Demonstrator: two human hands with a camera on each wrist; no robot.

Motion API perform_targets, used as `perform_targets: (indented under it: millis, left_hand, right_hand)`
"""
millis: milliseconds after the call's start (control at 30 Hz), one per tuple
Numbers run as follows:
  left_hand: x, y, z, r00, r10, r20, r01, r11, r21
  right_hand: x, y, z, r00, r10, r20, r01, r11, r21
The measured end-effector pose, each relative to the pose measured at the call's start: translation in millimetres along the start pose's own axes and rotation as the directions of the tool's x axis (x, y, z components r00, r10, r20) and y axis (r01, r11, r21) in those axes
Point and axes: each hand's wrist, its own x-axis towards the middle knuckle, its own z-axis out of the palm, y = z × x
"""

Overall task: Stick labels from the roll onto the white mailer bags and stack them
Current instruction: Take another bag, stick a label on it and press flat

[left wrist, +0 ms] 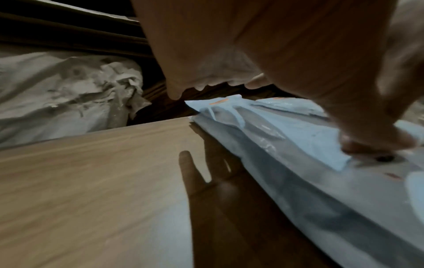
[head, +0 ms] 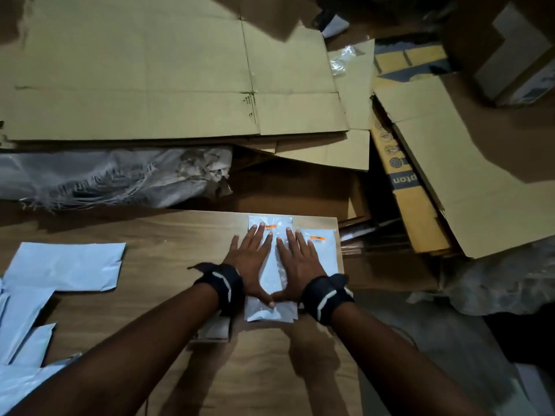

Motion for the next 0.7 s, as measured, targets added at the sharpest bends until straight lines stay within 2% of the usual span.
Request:
perform_targets:
  millis: [133,467,700]
  left_hand:
    - [21.1,-2.6,7.6,0.994,0.013,0.111,-0.012,1.0,-0.013]
    - [33.1,-14.6,10.5,0.982,0.095,0.163,-0.1,0.995,0.02]
    - [32.3,-14.9,15.5,0.984,0.095,0.15,-0.1,0.994,0.031]
  right_hand:
    - [13.6,19.2,8.2,0.99,-0.028,0.135,0.038,0.997,-0.065]
    - [10.9,10.1,18.8,0.991,0.005,0.134,0.002,0.998,-0.056]
    - [10.5,-0.1,14.7,0.983,0.061,0.175,-0.049,0.996,-0.071]
